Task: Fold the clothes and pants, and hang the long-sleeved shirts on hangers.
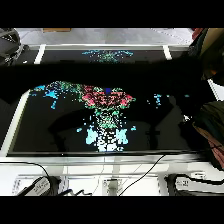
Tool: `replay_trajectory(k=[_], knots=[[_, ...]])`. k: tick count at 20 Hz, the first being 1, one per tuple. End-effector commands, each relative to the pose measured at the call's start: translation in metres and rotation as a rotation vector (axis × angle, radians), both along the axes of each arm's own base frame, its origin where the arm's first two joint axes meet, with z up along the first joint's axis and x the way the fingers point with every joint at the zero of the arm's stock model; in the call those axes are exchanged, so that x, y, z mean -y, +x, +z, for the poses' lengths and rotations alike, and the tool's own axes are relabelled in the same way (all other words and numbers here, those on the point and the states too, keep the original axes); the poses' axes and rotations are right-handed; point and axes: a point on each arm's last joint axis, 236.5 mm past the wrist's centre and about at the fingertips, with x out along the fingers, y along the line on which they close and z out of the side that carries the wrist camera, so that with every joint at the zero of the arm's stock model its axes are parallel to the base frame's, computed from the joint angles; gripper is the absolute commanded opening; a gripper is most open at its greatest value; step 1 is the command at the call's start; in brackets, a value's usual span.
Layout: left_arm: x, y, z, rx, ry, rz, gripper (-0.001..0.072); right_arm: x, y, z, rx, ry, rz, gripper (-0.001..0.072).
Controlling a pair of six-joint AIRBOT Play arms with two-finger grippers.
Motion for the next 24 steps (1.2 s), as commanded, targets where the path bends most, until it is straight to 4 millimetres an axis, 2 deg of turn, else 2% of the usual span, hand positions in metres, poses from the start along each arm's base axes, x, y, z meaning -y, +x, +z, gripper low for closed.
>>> replay_trajectory(k=[1,3,5,8,11,14,16,19,21,24], knots=[[0.002,-0.027,-0.1,-0.347,-0.118,-0.013,0.0006,-0.001,-0.044,-0.072,-0.264,0.069,0.041,0.0019],[0.003,-0.05,-0.155,-0.538,-0.143,-0.039,0.0007,-0.013,-0.079,-0.115,-0.443,0.126,0.088,0.0019],[-0.009,-0.082,-0.195,-0.711,-0.115,-0.016,0.0006,-0.025,-0.115,-0.147,-0.608,0.19,0.11,0.0019],[-0.023,-0.122,-0.23,-0.905,-0.024,-0.038,0.0006,-0.032,-0.159,-0.182,-0.795,0.233,0.119,0.0019],[-0.019,-0.146,-0.256,-1.023,0.011,-0.155,0.0006,-0.047,-0.198,-0.205,-0.951,0.3,0.142,0.0019],[-0.018,-0.163,-0.27,-1.101,0.035,-0.219,0.0006,-0.055,-0.23,-0.221,-1.066,0.33,0.17,0.0019],[-0.033,-0.172,-0.267,-1.153,0.1,-0.203,0.0006,-0.059,-0.244,-0.229,-1.113,0.34,0.173,0.0019],[-0.055,-0.175,-0.26,-1.167,0.177,-0.169,0.0006,-0.063,-0.266,-0.239,-1.189,0.356,0.176,0.0019],[-0.064,-0.18,-0.259,-1.155,0.171,-0.141,0.0006,-0.064,-0.285,-0.246,-1.253,0.353,0.176,0.0019],[-0.079,-0.201,-0.262,-1.161,0.122,-0.08,0.0008,-0.063,-0.303,-0.252,-1.317,0.341,0.178,0.0019]])
